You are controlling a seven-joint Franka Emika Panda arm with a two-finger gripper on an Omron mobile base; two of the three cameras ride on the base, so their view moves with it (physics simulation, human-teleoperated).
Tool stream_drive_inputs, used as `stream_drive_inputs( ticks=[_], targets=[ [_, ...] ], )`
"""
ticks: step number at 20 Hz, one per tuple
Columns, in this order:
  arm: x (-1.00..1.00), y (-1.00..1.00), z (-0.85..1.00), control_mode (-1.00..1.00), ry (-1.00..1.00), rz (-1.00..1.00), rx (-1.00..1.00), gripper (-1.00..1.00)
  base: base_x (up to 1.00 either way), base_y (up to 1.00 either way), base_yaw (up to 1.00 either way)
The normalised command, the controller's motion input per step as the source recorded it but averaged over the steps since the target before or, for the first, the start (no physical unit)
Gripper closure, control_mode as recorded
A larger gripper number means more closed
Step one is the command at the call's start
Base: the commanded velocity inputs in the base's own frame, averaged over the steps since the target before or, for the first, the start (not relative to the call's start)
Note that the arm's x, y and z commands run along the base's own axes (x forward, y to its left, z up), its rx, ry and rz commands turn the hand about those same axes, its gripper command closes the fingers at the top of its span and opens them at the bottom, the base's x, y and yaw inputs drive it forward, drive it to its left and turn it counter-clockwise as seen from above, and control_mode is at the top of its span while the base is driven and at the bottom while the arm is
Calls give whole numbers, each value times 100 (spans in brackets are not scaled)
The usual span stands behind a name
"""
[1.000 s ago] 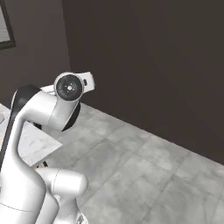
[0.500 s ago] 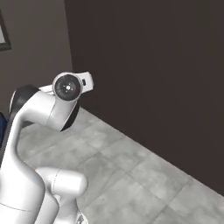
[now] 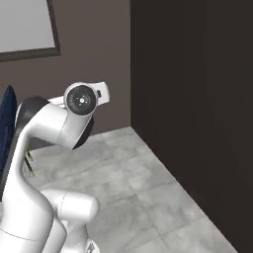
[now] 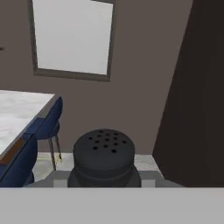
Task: Retrieve the shaker from the cabinet and place it next the steak on a plate on the dining table.
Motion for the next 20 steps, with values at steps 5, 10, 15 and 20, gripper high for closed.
stream_drive_inputs(
  ticks=[5,10,15,20],
  targets=[
    [0,0,0,100,0,0,0,100,94,-17,64],
    [0,0,0,100,0,0,0,100,100,-17,65],
    [0,0,0,100,0,0,0,100,100,-14,67],
    [0,0,0,100,0,0,0,100,94,-6,73]
  ],
)
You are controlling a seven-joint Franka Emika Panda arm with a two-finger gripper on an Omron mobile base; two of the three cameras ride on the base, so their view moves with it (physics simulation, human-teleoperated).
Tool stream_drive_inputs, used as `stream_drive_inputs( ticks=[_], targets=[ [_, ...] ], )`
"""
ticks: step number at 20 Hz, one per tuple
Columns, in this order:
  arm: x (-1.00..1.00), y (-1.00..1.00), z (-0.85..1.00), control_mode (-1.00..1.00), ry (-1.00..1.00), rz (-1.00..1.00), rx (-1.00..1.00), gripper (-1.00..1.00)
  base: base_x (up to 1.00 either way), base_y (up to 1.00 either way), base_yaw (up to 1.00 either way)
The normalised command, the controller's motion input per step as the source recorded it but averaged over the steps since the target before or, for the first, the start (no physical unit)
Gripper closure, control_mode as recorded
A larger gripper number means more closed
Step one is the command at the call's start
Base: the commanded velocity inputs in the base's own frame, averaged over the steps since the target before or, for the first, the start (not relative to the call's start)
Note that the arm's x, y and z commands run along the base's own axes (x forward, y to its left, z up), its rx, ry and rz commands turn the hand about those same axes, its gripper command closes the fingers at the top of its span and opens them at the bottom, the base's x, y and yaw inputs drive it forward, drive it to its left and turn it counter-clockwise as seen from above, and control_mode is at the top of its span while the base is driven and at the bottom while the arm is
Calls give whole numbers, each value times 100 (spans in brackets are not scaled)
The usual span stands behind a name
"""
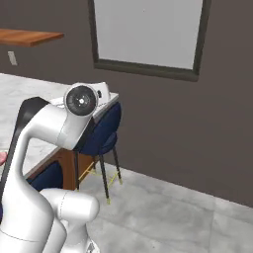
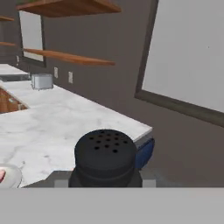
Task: Retrieve the shaker from the cabinet and place it next the steak on a plate on the dining table.
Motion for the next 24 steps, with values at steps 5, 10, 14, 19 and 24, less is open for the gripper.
stream_drive_inputs(
  ticks=[5,10,14,19,24],
  targets=[
    [0,0,0,100,0,0,0,100,96,-11,72],
    [0,0,0,100,0,0,0,100,93,-12,71],
    [0,0,0,100,0,0,0,100,94,-11,71],
    [0,0,0,100,0,0,0,100,99,-11,69],
    [0,0,0,100,0,0,0,100,100,-13,66]
  ],
)
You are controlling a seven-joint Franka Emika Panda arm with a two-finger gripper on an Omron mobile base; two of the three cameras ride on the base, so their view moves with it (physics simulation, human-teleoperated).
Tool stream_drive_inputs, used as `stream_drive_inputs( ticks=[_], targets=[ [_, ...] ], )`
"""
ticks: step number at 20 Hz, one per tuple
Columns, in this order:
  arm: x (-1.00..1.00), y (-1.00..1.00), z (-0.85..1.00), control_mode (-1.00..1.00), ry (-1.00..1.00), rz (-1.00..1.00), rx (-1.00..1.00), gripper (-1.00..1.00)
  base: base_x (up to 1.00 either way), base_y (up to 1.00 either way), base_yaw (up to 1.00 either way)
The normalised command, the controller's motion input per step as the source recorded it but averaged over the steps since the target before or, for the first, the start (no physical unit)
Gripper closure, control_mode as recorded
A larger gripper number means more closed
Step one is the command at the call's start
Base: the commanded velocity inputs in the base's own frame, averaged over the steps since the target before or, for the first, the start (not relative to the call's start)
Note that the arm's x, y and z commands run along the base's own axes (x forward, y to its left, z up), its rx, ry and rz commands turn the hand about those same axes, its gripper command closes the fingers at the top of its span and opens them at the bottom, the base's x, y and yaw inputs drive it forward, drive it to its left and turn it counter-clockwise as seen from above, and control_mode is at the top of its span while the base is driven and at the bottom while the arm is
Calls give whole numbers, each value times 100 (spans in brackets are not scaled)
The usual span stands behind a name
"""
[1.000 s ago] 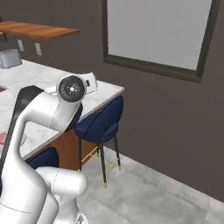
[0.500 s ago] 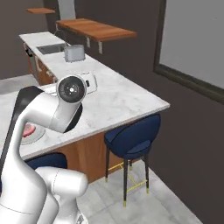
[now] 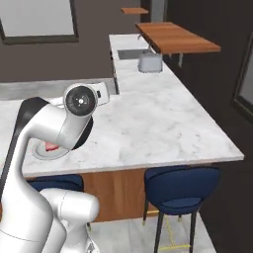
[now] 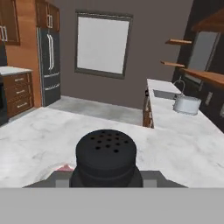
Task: Retrieve the shaker from the cabinet and place it next the steak on a plate on the dining table.
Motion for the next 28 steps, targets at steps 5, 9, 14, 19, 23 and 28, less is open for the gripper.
stream_drive_inputs(
  ticks=[5,9,14,19,23,28],
  targets=[
    [0,0,0,100,0,0,0,100,100,-13,64],
    [0,0,0,100,0,0,0,100,100,-15,61],
    [0,0,0,100,0,0,0,100,90,-17,56],
    [0,0,0,100,0,0,0,100,32,-3,26],
    [0,0,0,100,0,0,0,100,4,0,8],
    [5,-4,-1,-100,0,3,0,100,0,0,0]
  ],
)
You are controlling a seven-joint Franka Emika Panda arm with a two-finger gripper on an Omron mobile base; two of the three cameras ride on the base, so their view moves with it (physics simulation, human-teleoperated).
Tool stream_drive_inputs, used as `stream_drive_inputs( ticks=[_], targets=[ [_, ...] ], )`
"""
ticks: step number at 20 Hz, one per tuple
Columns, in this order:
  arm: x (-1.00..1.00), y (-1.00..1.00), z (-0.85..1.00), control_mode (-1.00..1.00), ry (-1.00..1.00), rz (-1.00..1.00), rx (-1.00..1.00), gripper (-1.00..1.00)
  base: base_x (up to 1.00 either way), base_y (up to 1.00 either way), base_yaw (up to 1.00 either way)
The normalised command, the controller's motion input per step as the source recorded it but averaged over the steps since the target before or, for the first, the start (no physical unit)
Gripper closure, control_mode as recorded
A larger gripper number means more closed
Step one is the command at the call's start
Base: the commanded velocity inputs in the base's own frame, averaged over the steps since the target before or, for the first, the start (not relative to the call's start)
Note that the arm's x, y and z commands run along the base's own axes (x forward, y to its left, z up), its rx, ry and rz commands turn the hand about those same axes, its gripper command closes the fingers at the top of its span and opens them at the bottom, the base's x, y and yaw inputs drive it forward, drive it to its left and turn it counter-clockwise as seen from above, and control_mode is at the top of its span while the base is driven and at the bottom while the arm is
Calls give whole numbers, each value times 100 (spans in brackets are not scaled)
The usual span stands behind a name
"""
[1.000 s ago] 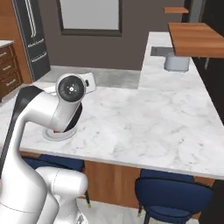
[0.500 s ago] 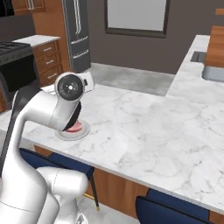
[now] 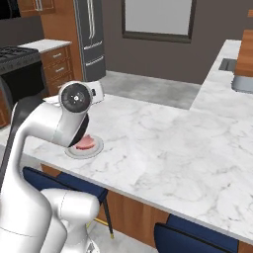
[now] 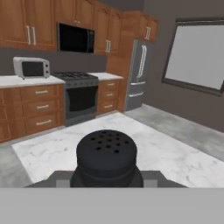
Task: Retrieve the shaker from the cabinet and place it next the steak on a plate on the dining table.
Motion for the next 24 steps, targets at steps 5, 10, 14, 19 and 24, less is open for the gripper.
stream_drive_inputs(
  ticks=[5,10,14,19,24],
  targets=[
    [13,-18,-2,-100,2,16,0,100,0,0,0],
    [2,-31,-12,-100,0,24,1,100,0,0,0],
    [0,-10,-19,-100,0,19,0,100,0,0,0],
    [17,-9,-44,-100,0,8,0,100,0,0,0],
    [26,0,-47,-100,0,4,0,100,0,0,0]
  ],
)
